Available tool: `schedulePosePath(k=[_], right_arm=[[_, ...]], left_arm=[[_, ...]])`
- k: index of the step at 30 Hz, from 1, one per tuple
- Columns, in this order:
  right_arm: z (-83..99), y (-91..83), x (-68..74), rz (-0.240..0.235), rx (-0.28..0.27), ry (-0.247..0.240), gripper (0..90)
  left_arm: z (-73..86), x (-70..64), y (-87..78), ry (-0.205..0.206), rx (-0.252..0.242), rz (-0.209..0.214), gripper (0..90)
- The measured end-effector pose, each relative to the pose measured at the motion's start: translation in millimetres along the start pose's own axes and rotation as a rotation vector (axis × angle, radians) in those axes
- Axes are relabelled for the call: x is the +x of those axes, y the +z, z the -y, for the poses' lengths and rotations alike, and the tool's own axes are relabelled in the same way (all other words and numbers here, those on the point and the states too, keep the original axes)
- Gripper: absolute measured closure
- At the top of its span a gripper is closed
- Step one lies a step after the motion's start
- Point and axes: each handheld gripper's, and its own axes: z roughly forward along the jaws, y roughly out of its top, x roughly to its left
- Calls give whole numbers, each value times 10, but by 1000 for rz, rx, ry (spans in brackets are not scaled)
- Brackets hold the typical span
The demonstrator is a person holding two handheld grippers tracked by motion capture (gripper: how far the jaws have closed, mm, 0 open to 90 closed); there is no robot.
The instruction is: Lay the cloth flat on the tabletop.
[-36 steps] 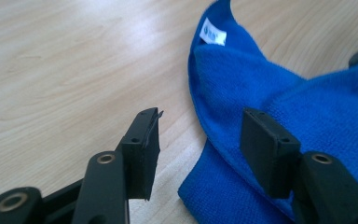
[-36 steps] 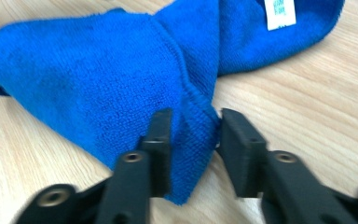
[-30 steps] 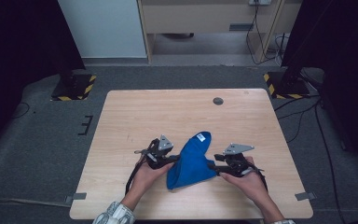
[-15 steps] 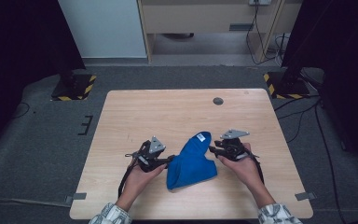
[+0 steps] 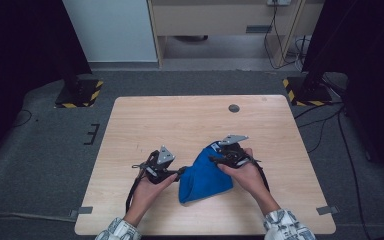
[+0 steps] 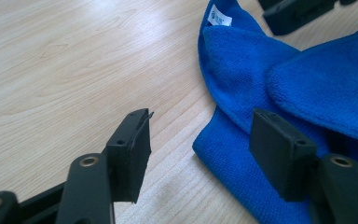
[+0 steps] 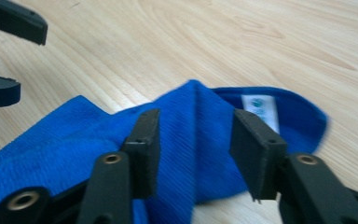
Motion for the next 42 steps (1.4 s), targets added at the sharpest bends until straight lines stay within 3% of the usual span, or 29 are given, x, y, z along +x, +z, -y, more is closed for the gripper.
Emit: schedulePosePath(k=[4,8,9,10,11,13,18,20,23,26,29,32,33,35,40,41,42], right_arm=[[-24,94,44,10,23,-18,537],[-16,199,47,-18,56,0,567],[-5,220,51,-44,68,-3,703],[-5,220,51,-44,68,-3,703],[1,217,64,-56,68,-17,821],[-8,195,58,-70,58,-8,876],[-90,30,-2,-49,-17,25,877],[-99,-62,-64,-10,-58,25,872],[-22,-99,-170,59,-67,68,859],[111,-36,-263,94,-24,102,835],[212,40,-275,107,25,97,767],[238,47,-275,103,25,106,705],[232,-10,-265,109,4,118,640],[222,-85,-246,107,-15,120,603],[226,-284,-203,94,-59,112,594],[265,-343,-173,54,-70,121,590],[265,-343,-173,54,-70,121,590]], left_arm=[[5,10,13,-5,1,10,358],[5,-3,27,1,11,19,358],[3,-5,26,1,7,18,358],[3,-4,24,0,5,20,358],[2,-1,18,0,3,18,358],[1,10,14,-2,4,16,362],[-3,33,-5,-10,-5,2,381],[-8,32,-9,-14,-9,0,392],[-16,15,12,-15,-5,2,407],[-30,-30,44,-10,0,14,415],[-42,-90,68,14,5,25,419],[-38,-117,90,22,13,36,421],[-29,-140,112,23,19,43,422],[-29,-155,121,27,21,45,428],[-41,-177,119,33,18,45,451],[-41,-180,125,34,17,46,454],[-41,-180,125,34,17,46,458]])
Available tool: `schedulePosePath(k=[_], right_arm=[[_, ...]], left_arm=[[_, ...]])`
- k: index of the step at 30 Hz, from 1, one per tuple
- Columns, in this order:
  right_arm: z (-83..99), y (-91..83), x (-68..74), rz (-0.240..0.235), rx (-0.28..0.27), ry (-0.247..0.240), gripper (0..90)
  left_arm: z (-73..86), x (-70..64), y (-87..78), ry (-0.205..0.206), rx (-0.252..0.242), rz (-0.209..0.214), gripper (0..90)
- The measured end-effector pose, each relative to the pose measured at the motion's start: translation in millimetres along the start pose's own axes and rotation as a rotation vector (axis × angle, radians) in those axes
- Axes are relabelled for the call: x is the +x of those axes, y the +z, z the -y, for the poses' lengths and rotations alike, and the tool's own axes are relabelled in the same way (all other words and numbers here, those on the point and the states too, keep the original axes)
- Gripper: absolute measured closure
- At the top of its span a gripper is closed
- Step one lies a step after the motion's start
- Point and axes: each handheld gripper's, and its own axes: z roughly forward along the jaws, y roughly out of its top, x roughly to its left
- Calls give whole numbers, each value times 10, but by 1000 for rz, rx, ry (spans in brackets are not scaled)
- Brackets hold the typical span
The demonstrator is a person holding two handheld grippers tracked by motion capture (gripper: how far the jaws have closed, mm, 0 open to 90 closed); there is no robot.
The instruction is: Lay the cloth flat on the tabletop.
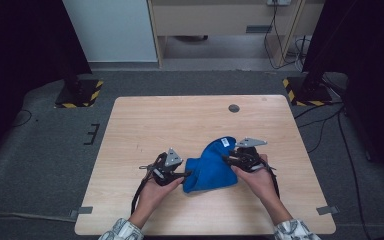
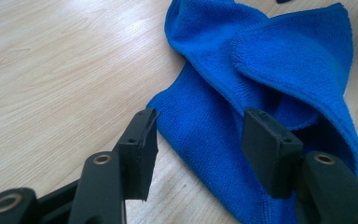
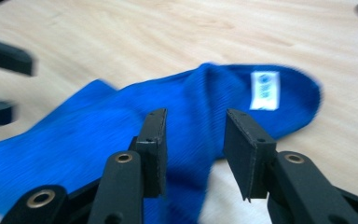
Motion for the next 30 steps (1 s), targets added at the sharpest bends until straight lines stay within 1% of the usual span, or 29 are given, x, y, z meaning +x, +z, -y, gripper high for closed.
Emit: schedulePosePath(k=[1,4,5,6,7,8,9,10,11,12,13,14,15,16,17,19,20,21,22,23,24,27,28,30], right_arm=[[53,-4,24,-36,13,-4,577],[136,38,57,-66,44,-11,574],[152,49,66,-74,51,-10,616],[152,49,66,-74,51,-10,616],[188,63,91,-102,70,-29,758],[188,63,91,-102,70,-29,758],[202,34,116,-108,67,-47,843],[205,1,122,-112,67,-50,855],[209,-39,122,-111,60,-57,864],[209,-39,122,-111,60,-57,864],[229,-132,118,-111,55,-64,870],[229,-132,118,-111,55,-64,870],[288,-228,105,-107,58,-68,869],[288,-228,105,-107,58,-68,869],[368,-268,85,-103,69,-59,865],[445,-257,52,-97,90,-62,865],[445,-257,52,-97,90,-62,865],[524,-206,31,-98,115,-55,865],[524,-206,31,-98,115,-55,865],[570,-155,34,-98,133,-59,864],[568,-143,39,-101,134,-61,864],[565,-127,48,-98,136,-65,866],[566,-126,45,-98,133,-66,866],[566,-127,43,-100,134,-64,866]], left_arm=[[-1,-4,14,-3,0,2,462],[-9,-26,35,-2,-2,9,472],[-15,-39,41,3,-4,10,476],[-15,-39,41,3,-4,10,479],[-26,-62,49,14,-7,12,483],[-26,-62,49,14,-7,12,485],[-31,-80,57,18,-6,15,488],[-33,-86,62,20,-5,16,493],[-33,-92,67,20,-5,18,496],[-33,-92,67,20,-5,18,500],[-35,-98,75,20,-6,20,503],[-35,-98,75,20,-6,20,506],[-38,-106,84,19,-5,24,506],[-38,-106,84,19,-5,24,507],[-40,-112,92,19,-6,30,507],[-45,-133,122,22,-5,35,506],[-45,-133,122,22,-5,35,505],[-50,-149,145,15,-11,47,502],[-50,-149,145,15,-11,47,501],[-69,-179,157,16,-27,59,497],[-69,-179,157,16,-27,59,494],[-106,-242,138,49,-64,57,491],[-115,-254,123,61,-67,57,490],[-117,-263,109,67,-67,58,488]])
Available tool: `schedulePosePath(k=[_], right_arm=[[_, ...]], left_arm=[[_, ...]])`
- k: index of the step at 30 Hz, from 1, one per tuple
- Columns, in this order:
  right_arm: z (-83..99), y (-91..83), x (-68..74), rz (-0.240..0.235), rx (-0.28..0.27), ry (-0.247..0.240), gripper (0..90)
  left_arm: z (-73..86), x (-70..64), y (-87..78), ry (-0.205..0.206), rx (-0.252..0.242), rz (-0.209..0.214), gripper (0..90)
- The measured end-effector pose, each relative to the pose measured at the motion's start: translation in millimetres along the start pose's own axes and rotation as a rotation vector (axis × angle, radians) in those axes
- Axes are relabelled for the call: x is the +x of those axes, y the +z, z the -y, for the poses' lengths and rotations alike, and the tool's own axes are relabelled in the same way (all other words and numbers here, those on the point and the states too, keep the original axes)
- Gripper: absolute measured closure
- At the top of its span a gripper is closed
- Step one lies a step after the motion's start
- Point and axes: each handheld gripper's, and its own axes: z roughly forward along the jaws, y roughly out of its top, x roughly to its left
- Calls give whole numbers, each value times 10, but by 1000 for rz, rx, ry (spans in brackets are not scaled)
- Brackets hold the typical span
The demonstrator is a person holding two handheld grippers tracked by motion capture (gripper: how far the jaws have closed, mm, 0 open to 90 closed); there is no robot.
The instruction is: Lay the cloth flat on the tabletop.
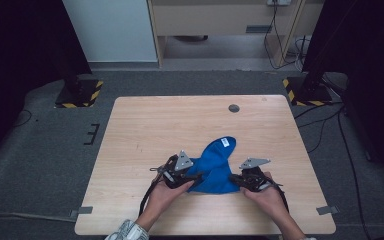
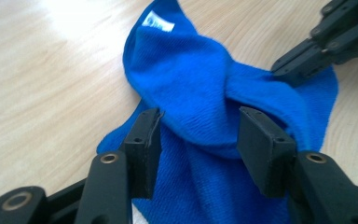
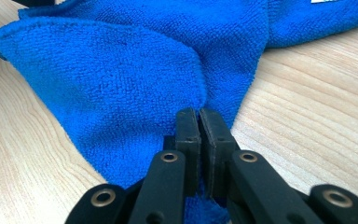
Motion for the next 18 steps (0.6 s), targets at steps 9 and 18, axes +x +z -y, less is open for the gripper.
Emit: schedulePosePath(k=[9,18], right_arm=[[13,1,-17,-14,-8,13,864],[18,-8,-6,-23,-1,15,856]], left_arm=[[105,38,9,0,74,18,474],[141,-42,173,23,123,21,337]])
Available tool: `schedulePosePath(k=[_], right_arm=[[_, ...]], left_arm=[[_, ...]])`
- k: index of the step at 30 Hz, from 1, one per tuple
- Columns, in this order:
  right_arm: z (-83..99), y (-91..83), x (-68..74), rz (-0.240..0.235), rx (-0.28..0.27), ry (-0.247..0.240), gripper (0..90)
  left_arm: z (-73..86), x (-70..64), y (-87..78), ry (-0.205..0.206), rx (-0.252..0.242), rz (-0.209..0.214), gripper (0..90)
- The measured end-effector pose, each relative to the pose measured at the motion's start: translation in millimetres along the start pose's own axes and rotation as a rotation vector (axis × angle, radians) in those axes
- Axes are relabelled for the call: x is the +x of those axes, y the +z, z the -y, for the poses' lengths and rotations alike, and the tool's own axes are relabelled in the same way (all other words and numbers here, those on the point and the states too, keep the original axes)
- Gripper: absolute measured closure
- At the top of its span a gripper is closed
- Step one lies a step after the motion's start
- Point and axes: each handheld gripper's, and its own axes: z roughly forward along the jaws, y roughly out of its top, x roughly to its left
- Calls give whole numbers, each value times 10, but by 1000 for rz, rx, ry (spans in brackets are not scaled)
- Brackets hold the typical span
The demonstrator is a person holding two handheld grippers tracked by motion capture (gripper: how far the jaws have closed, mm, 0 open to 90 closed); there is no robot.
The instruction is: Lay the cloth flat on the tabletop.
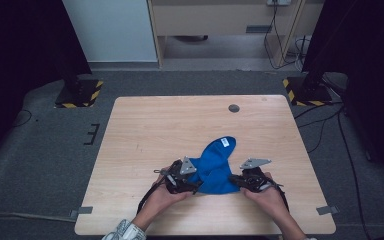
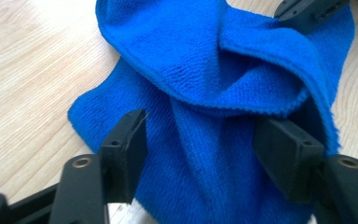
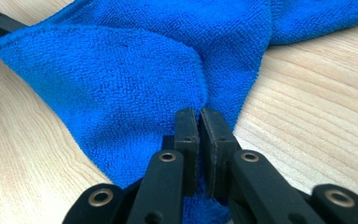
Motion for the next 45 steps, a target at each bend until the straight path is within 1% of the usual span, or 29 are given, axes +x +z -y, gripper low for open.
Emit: schedulePosePath(k=[1,2,4,6,7,8,10,13,15,16,17,18,19,20,21,23,25,27,29,31,32,33,34,35,36,38,41,43,45], right_arm=[[3,2,5,-3,-2,4,855],[2,1,10,-5,-1,7,854],[3,4,21,-7,0,-1,854],[1,5,34,-9,2,0,853],[1,6,39,-12,3,-1,852],[1,8,40,-12,2,-3,852],[1,8,41,-15,3,-6,848],[0,6,51,-17,5,-7,836],[0,7,56,-15,6,-9,822],[0,7,56,-15,6,-9,822],[-2,7,60,-23,10,-8,780],[-2,7,60,-23,10,-8,780],[-7,9,74,-30,11,-4,746],[-7,10,82,-25,11,-12,745],[-7,11,88,-19,11,-24,742],[-11,12,95,-21,14,-28,738],[-11,18,96,-35,12,-31,732],[-13,21,114,-36,16,-35,726],[-17,16,120,-38,22,-44,711],[-16,8,124,-40,21,-36,675],[-16,8,124,-40,21,-36,675],[-13,0,125,-43,17,-37,619],[-16,-4,125,-39,14,-34,592],[-19,-8,124,-37,6,-32,576],[-19,-8,124,-37,6,-32,576],[-30,-25,114,-36,-8,-25,555],[-59,-80,85,-29,-35,-16,543],[-82,-131,56,-15,-52,-11,533],[-110,-191,5,2,-72,4,513]], left_arm=[[-23,-7,10,-12,-17,1,312],[-33,-14,14,-9,-29,4,310],[-49,-37,32,-1,-39,-2,305],[-56,-50,42,5,-41,2,303],[-68,-74,61,17,-45,3,304],[-68,-74,61,17,-45,3,315],[-84,-99,63,36,-56,-5,374],[-102,-105,63,38,-64,-5,489],[-114,-91,58,24,-73,1,586],[-114,-91,58,24,-73,1,627],[-117,-60,50,15,-80,5,671],[-117,-60,50,15,-80,5,708],[-113,-25,34,1,-84,8,735],[-113,-25,34,1,-84,8,771],[-113,13,-3,-14,-97,5,797],[-118,54,-39,-43,-112,21,805],[-123,62,-56,-40,-108,17,806],[-122,70,-72,-45,-114,21,800],[-121,80,-85,-51,-118,15,771],[-121,87,-97,-48,-120,9,776],[-121,87,-97,-48,-120,9,789],[-122,92,-106,-48,-123,5,799],[-122,92,-106,-48,-123,5,806],[-124,96,-123,-44,-128,-6,817],[-124,96,-123,-44,-128,-6,829],[-125,119,-152,-53,-138,-15,835],[-113,202,-223,-77,-159,-33,846],[-99,245,-251,-89,-159,-41,847],[-90,303,-278,-89,-153,-70,846]])
